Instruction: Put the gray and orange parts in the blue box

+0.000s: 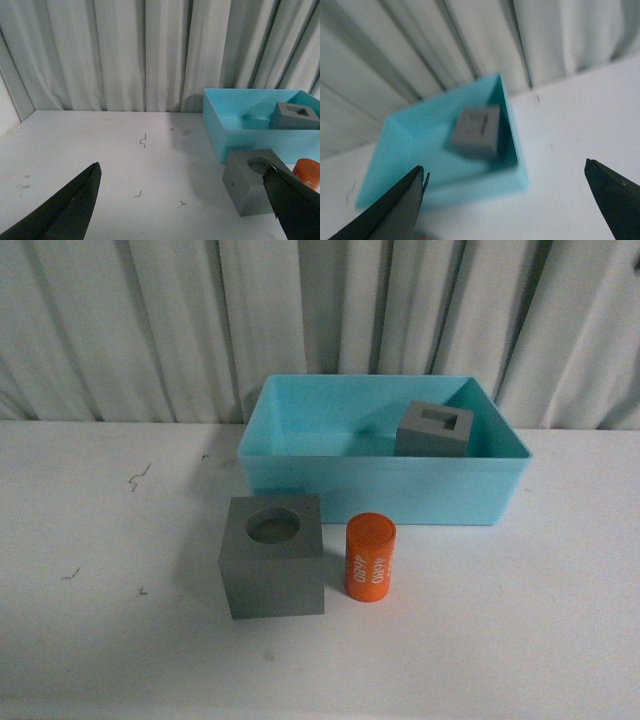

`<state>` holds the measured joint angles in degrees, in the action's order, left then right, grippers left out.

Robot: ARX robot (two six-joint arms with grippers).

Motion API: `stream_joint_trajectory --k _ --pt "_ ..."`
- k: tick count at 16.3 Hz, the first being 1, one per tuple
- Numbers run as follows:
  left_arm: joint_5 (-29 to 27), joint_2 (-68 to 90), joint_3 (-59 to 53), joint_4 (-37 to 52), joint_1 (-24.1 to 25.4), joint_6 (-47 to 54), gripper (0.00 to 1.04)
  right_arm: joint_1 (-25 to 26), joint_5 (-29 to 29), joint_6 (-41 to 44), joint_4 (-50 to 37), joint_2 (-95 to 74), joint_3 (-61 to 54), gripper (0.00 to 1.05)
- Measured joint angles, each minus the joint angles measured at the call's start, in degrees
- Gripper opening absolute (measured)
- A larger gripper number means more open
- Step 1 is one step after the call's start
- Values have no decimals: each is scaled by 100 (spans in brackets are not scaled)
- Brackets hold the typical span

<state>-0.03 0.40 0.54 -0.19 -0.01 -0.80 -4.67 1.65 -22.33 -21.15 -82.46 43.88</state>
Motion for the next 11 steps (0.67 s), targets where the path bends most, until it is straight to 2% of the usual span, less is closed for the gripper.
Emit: stream_joint_trajectory --k 2,4,6,9,10,11 --pt "0 0 0 0 0 0 98 -144 -15 -61 -164 651 -1307 97" --pt "-4 0 0 0 0 0 98 -114 -656 938 -2509 514 -2072 77" --pt "0 0 0 -4 4 0 98 -33 -647 1716 -3346 970 -2673 57" --pt "0 0 0 0 4 0 98 109 -531 2094 -3222 1668 -3193 24" --pt "0 0 0 0 4 0 98 382 -208 2138 -3093 1888 -3394 12" --pt "-4 0 0 0 4 0 98 485 -223 2153 -3025 2092 -3495 3"
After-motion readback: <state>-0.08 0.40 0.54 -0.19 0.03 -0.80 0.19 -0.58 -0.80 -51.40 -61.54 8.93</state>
